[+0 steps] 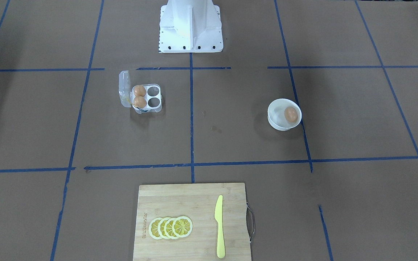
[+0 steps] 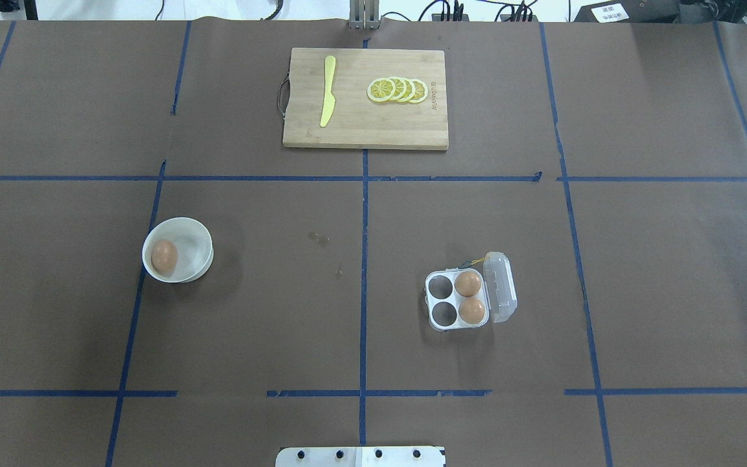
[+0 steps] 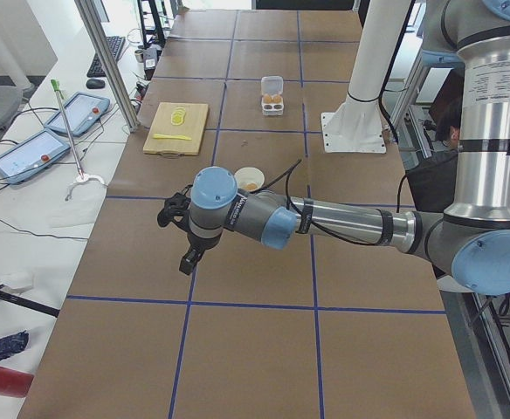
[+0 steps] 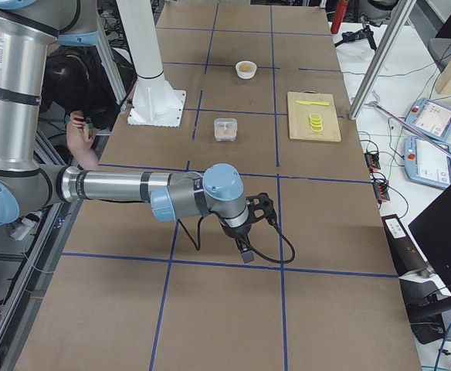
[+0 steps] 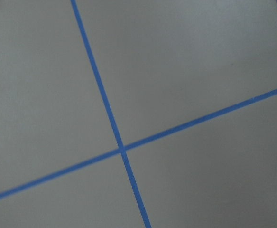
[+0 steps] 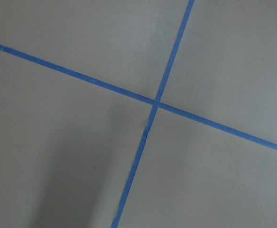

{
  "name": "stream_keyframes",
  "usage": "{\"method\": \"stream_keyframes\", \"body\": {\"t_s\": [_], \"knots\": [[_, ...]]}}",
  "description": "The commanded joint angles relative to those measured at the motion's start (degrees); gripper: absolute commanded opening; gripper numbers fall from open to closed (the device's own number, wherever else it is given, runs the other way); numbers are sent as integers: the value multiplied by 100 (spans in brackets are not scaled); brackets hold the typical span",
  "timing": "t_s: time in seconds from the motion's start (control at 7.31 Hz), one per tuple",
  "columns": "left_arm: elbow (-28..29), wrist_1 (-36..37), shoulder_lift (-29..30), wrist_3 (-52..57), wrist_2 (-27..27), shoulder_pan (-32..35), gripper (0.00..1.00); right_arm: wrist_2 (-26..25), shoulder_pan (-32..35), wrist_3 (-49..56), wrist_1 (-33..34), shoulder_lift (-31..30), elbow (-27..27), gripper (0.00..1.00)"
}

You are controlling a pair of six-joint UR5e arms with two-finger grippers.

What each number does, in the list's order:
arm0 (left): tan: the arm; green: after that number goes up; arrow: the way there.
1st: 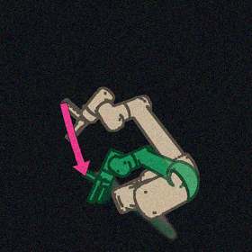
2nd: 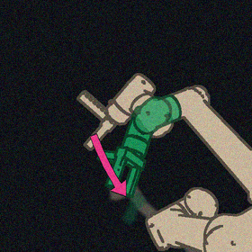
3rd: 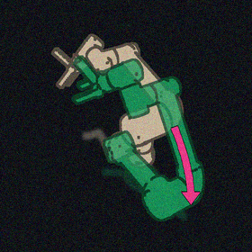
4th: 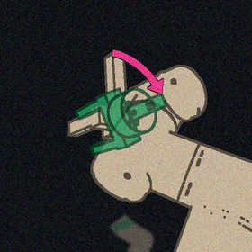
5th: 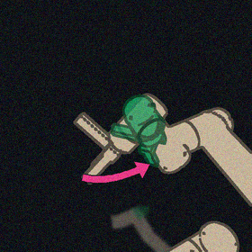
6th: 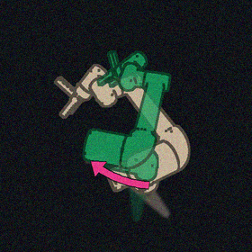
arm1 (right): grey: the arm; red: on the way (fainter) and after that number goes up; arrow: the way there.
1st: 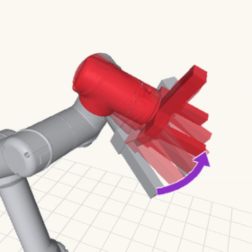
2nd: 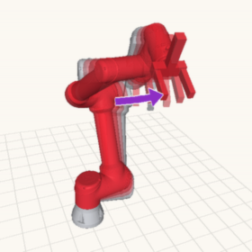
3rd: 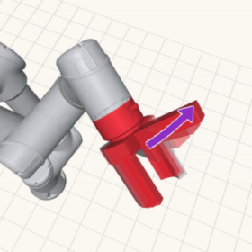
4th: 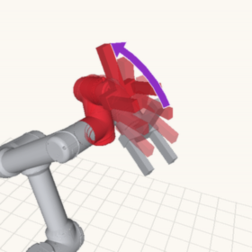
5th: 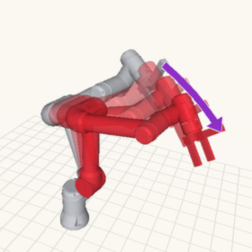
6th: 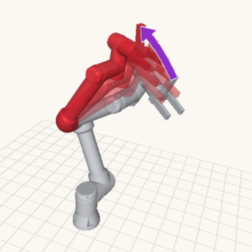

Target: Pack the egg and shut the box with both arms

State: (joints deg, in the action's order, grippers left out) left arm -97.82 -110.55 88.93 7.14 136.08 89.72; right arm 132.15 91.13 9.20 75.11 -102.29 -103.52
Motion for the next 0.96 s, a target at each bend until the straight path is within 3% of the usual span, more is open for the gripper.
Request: {"method": "stream_keyframes", "body": {"t_s": [0.0, 0.27, 0.55, 0.68, 0.82], "knots": [[576, -1969, 133, -72, 6, -7, 100, 301, -16, -337, -93, 51, 51, 100], [580, -2225, 115, -502, 23, -15, 100, 443, -16, -560, -189, 42, 60, 100], [474, -3268, -50, -800, 241, -495, 100, 575, -34, -586, -303, 60, 16, 100], [413, -3272, 88, -1446, 104, -1004, 100, 575, -60, -586, -304, 60, 24, 100], [204, -3272, 168, -1983, -506, -1531, 100, 584, -60, -578, -321, 51, 25, 100]]}}
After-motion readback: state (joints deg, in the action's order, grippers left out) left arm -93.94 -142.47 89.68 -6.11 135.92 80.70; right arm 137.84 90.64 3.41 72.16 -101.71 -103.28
